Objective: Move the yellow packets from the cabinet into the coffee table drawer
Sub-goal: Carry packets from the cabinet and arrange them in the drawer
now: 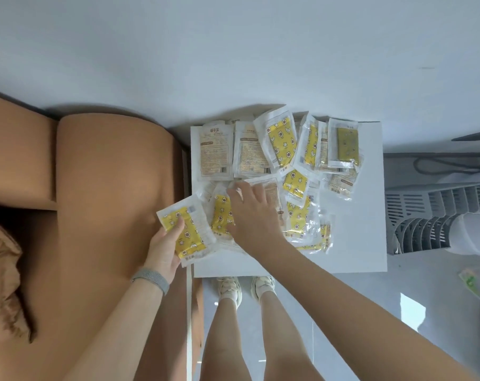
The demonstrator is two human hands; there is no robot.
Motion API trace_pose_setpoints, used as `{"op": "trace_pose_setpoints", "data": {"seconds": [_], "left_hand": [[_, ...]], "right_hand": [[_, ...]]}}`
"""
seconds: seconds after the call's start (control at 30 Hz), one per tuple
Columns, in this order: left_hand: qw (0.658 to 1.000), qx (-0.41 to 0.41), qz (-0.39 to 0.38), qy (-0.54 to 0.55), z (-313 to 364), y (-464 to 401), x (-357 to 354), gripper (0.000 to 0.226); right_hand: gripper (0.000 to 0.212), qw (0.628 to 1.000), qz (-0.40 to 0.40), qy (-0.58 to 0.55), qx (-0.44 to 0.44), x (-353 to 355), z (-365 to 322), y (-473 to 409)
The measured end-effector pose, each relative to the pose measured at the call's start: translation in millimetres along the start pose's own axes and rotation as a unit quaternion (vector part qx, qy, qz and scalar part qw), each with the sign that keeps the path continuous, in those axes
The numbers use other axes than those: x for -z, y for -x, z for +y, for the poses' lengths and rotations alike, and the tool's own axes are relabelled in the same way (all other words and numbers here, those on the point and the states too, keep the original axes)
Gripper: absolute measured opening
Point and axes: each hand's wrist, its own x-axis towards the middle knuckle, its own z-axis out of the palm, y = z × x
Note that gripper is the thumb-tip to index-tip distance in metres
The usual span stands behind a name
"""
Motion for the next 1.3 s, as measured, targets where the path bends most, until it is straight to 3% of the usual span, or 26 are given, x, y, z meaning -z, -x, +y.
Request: {"op": "trace_pose_setpoints", "data": {"seconds": [0.1,0.2,0.4,0.47,0.57,0.67,0.7,0.77,0.87,0.97,1.07,1.13,1.2,1.3], "left_hand": [[1.000,0.000,0.004,-0.013,0.5,-0.2,10.1,0.040],[1.000,0.001,-0.011,-0.027,-4.1,0.6,13.5,0.040],[0.998,0.001,-0.059,-0.030,-8.2,4.4,3.2,0.050],[0.997,-0.005,-0.071,-0.036,-7.7,5.2,-2.1,0.049],[0.995,-0.021,-0.082,-0.049,-5.9,3.3,-7.5,0.063],[0.989,-0.045,-0.100,-0.095,-1.7,-2.1,-10.8,0.099],[0.987,-0.056,-0.108,-0.108,-0.4,-2.8,-12.8,0.102],[0.983,-0.072,-0.116,-0.126,2.3,-3.2,-17.8,0.098],[0.977,-0.093,-0.118,-0.153,7.4,-1.4,-27.4,0.087],[0.960,-0.139,-0.140,-0.197,15.0,2.7,-37.3,0.075],[0.954,-0.146,-0.158,-0.209,19.6,5.7,-45.5,0.064],[0.957,-0.141,-0.150,-0.207,19.9,6.4,-49.3,0.065],[0.961,-0.133,-0.136,-0.203,19.8,7.7,-52.2,0.062],[0.962,-0.124,-0.118,-0.212,20.4,10.0,-55.6,0.041]], "right_hand": [[0.093,0.984,-0.011,0.177,0.020,-30.5,-13.2,-11.7],[0.092,0.969,0.003,0.247,-0.014,-39.7,-11.6,-20.3],[0.098,0.969,0.043,0.243,0.020,-37.1,-13.5,-21.2],[0.087,0.971,0.058,0.228,0.046,-38.2,-15.1,-20.1],[0.052,0.990,0.039,0.125,0.051,-30.2,-18.8,-22.8],[0.010,0.988,-0.081,-0.130,0.001,-12.8,-16.0,-24.0],[0.008,0.976,-0.108,-0.188,-0.008,-8.2,-14.0,-23.7],[0.023,0.959,-0.089,-0.269,-0.008,-2.3,-9.2,-19.7],[0.015,0.926,-0.082,-0.365,-0.050,7.1,-1.2,-13.0],[0.024,0.877,-0.089,-0.460,-0.109,20.6,8.0,-7.1],[0.018,0.843,-0.086,-0.512,-0.138,31.0,16.0,-4.7],[0.009,0.835,-0.047,-0.528,-0.148,37.1,22.8,-6.6],[0.007,0.832,0.058,-0.520,-0.183,43.5,35.3,-13.5],[0.034,0.852,0.200,-0.420,-0.240,51.4,63.0,-29.6]]}}
